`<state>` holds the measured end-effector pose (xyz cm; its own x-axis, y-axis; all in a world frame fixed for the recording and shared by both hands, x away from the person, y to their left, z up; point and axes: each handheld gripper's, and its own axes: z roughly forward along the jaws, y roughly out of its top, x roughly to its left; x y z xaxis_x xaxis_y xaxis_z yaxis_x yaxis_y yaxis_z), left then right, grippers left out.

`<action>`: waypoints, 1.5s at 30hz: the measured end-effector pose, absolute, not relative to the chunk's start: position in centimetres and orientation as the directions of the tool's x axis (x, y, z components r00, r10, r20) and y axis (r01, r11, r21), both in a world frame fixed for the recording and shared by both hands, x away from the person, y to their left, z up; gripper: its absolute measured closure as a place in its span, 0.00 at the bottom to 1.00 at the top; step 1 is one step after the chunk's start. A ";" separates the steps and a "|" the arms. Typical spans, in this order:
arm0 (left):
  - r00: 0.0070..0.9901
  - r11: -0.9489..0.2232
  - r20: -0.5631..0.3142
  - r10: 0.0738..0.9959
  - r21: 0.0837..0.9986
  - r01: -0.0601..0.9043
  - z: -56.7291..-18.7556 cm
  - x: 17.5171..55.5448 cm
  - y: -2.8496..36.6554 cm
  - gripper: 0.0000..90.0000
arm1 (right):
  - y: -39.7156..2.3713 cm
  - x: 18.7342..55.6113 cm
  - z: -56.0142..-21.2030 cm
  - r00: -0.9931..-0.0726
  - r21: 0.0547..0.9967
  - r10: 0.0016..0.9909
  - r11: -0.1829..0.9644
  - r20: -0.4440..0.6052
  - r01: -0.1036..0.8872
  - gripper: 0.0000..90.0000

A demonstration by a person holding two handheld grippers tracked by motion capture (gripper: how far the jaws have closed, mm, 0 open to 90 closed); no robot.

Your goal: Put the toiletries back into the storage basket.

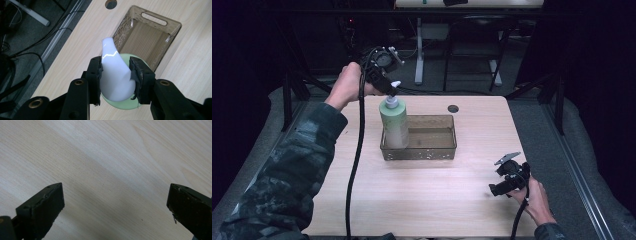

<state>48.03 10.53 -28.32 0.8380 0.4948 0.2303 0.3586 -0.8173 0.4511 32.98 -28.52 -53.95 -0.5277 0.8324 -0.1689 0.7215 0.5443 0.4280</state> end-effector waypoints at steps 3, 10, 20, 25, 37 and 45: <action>0.839 -0.817 0.229 0.493 0.454 0.356 -28.6 48.1 10.6 0.70 | -28.5 33.0 -53.9 -0.527 0.429 0.834 0.542 -0.166 0.723 0.01; 0.841 -0.817 0.218 0.495 0.446 0.365 -29.5 48.3 10.7 0.70 | -28.5 33.0 -54.0 -0.528 0.430 0.833 0.543 -0.168 0.721 0.01; 0.842 -0.817 0.205 0.498 0.436 0.377 -30.4 48.4 10.9 0.70 | -28.5 33.0 -53.9 -0.527 0.428 0.833 0.544 -0.170 0.721 0.01; 0.845 -0.820 0.204 0.494 0.432 0.375 -30.7 48.4 11.0 0.70 | -28.6 33.0 -54.0 -0.526 0.428 0.833 0.543 -0.170 0.722 0.01; 0.850 -0.825 0.195 0.489 0.419 0.378 -31.6 48.6 11.1 0.70 | -28.6 33.0 -53.9 -0.526 0.429 0.833 0.544 -0.170 0.721 0.01; 0.859 -0.836 0.193 0.474 0.407 0.369 -32.2 48.6 11.1 0.70 | -28.4 33.0 -53.9 -0.525 0.427 0.835 0.541 -0.167 0.724 0.01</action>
